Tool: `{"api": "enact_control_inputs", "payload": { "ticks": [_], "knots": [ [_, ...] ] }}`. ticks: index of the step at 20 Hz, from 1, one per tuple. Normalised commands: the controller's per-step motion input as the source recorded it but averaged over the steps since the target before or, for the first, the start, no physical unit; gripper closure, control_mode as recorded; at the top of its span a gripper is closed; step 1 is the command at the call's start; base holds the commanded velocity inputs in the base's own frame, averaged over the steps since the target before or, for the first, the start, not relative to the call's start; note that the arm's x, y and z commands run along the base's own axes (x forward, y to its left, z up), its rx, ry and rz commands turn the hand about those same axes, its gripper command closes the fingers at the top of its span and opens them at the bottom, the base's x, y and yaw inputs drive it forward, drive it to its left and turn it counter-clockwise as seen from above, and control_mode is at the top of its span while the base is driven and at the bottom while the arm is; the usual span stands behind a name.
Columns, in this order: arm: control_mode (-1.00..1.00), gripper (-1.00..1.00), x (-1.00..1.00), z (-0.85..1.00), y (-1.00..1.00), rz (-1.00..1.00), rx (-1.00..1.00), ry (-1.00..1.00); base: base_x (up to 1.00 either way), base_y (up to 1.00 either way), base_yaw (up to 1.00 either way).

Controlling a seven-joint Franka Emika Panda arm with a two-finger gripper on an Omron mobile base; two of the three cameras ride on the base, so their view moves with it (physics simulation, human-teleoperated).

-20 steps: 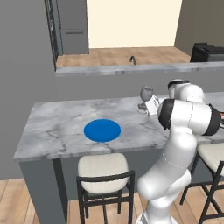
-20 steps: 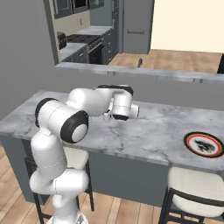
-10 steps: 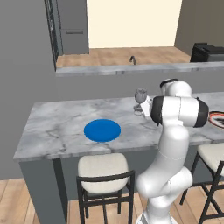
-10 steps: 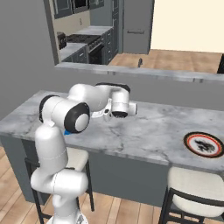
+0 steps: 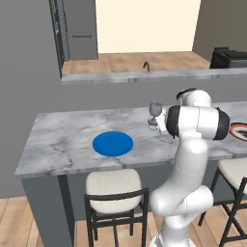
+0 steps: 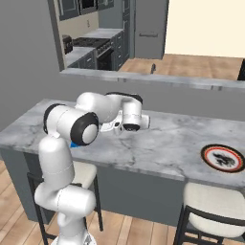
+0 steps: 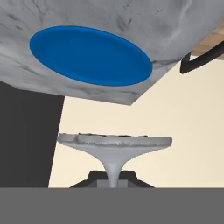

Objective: Retrieve the wine glasses from the counter and place one next to each plate.

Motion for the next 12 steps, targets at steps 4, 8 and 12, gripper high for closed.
{"api": "enact_control_inputs", "payload": {
  "ticks": [4,8,12],
  "knots": [
    [-1.0,1.0,-0.27,-0.08,0.16,0.0,0.0,0.0,0.0,0.0,0.0],
    [-1.0,1.0,-0.36,-0.01,0.21,0.0,0.0,0.02,0.0,0.0,0.0],
    [-1.0,1.0,-0.24,-0.02,0.22,0.0,0.0,0.04,0.0,0.0,0.0]
  ]
}}
